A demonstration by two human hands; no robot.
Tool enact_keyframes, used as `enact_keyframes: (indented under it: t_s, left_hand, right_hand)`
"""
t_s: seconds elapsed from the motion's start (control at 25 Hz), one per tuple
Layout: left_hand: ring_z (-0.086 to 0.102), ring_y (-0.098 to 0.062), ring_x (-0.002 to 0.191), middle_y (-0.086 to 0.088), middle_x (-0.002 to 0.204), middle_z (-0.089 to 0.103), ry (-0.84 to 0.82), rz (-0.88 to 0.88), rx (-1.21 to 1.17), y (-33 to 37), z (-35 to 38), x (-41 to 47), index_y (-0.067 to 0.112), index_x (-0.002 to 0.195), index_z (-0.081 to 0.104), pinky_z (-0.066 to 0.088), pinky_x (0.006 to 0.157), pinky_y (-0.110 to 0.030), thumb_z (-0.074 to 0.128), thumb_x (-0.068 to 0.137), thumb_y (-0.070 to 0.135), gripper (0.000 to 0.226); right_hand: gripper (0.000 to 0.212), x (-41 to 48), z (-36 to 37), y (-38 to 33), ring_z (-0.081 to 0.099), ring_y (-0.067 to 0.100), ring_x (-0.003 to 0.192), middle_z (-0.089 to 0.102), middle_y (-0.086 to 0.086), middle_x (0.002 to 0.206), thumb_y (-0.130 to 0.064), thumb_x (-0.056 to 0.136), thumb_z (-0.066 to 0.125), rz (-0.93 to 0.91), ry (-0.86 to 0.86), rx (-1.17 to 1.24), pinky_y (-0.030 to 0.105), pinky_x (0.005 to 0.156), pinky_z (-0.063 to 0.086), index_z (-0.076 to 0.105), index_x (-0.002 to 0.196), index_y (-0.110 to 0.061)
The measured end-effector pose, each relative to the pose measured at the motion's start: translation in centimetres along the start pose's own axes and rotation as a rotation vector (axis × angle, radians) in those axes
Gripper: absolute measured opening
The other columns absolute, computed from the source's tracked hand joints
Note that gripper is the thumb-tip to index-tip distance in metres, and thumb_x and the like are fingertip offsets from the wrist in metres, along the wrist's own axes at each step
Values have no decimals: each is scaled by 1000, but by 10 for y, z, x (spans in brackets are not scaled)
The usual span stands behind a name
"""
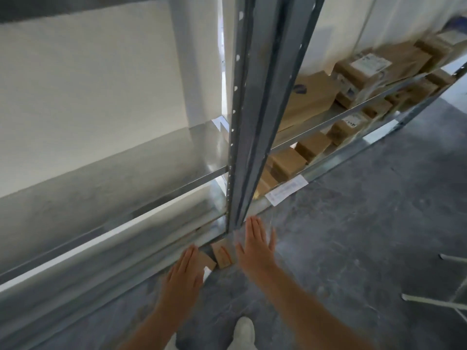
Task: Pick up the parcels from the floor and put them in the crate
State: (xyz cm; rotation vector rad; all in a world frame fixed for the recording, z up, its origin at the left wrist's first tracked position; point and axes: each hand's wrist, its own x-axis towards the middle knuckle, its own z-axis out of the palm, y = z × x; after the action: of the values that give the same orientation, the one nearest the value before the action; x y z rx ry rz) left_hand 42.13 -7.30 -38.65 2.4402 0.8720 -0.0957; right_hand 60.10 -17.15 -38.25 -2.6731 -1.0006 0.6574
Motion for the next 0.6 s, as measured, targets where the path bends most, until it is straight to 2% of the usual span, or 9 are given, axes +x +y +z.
enact_keyframes:
  t_s: [0.08, 0.12, 0.16, 0.24, 0.32, 0.4, 0.52, 0.6]
  left_hand:
    - [43, -27, 138, -17, 150, 39, -39, -59, -54, -9, 39, -1, 2, 146, 38, 45, 101, -34, 25, 87, 42, 72]
    - [47, -29, 132, -21, 142, 48, -74, -86, -90, -15, 60, 3, -2, 139, 44, 49, 93, -34, 33, 87, 35, 65]
    - [44, -32, 130, -23, 138, 51, -67, -111, -120, -23, 84, 8, -4, 134, 48, 48, 93, -33, 41, 88, 27, 56]
    - [28, -32, 143, -16, 152, 33, -59, -198, -165, -37, 129, 15, -5, 142, 41, 29, 110, -25, 49, 96, 14, 50]
    - [17, -23, 149, -9, 160, 16, -106, -230, -233, -56, 169, 21, 2, 151, 25, 14, 115, -21, 45, 101, 14, 55]
    - [17, -20, 149, -8, 161, 16, -119, -295, -291, -72, 206, 33, 5, 152, 22, 14, 117, -22, 40, 103, 18, 54]
    - [20, -23, 148, -9, 161, 20, -164, -408, -379, -103, 264, 62, 6, 152, 24, 19, 118, -35, 36, 104, 23, 52]
    - [31, -30, 142, -15, 155, 30, -164, -494, -438, -127, 308, 79, 4, 149, 29, 28, 113, -40, 36, 104, 26, 51]
  right_hand:
    - [71, 10, 37, 26, -10, 14, 151, -1, 0, 166, -45, 102, 29, -17, -37, 5, 42, 110, -26, -3, 157, -13]
    - [71, 18, 56, 40, -11, 15, 151, -2, 0, 166, -46, 102, 28, -12, -67, -6, 41, 108, -28, -3, 157, -13]
    - [71, 26, 75, 53, -10, 15, 152, -2, 0, 166, -46, 102, 28, 5, -97, -24, 41, 109, -27, -3, 157, -14]
    - [72, 38, 114, 77, -9, 14, 152, -4, 0, 166, -45, 102, 31, 58, -170, -56, 44, 114, -22, -4, 157, -14]
    - [71, 46, 148, 96, -10, 13, 151, -7, -1, 166, -44, 103, 29, 106, -240, -80, 46, 116, -18, -6, 157, -14]
    - [72, 51, 187, 111, -12, 14, 151, -10, 0, 165, -44, 103, 28, 130, -317, -111, 46, 116, -18, -9, 156, -15]
    - [72, 66, 249, 130, -15, 13, 150, -13, -1, 165, -45, 103, 27, 132, -372, -115, 46, 116, -18, -12, 156, -15]
    - [71, 81, 289, 139, -15, 13, 150, -13, -1, 165, -44, 103, 27, 109, -392, -103, 46, 117, -15, -11, 156, -15]
